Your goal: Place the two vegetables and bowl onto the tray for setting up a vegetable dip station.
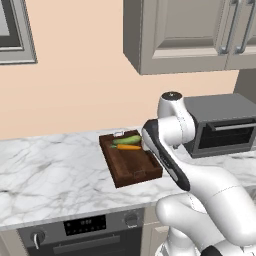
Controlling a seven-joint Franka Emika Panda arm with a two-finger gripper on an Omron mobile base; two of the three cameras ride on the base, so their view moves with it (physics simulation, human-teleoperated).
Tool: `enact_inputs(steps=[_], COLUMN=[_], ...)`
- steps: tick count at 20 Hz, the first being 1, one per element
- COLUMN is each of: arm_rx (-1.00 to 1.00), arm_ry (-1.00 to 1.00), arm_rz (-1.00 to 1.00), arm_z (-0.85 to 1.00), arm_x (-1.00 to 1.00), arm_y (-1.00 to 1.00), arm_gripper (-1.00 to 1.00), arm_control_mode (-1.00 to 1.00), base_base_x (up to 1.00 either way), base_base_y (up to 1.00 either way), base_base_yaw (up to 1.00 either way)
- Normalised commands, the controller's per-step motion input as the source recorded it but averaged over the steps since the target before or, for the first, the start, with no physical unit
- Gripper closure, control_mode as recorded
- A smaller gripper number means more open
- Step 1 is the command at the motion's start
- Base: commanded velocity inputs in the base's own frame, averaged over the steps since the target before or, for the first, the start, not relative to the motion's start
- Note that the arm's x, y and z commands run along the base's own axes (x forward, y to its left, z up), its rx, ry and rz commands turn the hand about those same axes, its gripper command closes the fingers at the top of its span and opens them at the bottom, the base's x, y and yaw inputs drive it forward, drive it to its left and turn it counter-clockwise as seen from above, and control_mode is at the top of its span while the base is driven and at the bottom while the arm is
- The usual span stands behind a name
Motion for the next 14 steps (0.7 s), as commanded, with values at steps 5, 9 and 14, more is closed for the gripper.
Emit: enact_inputs(steps=[5, 9, 14], arm_rx=[0.0, 0.0, 0.0], arm_ry=[0.0, 0.0, 0.0], arm_rz=[-0.05, 0.0, 0.0], arm_z=[0.0, 0.0, 0.0], arm_x=[0.0, 0.0, 0.0], arm_y=[0.0, 0.0, 0.0], arm_gripper=[-1.0, -1.0, -1.0], arm_control_mode=[-1.0, 1.0, 1.0], base_base_x=[0.0, 0.0, -0.38], base_base_y=[0.0, 0.0, 0.37], base_base_yaw=[0.0, 0.0, 0.0])
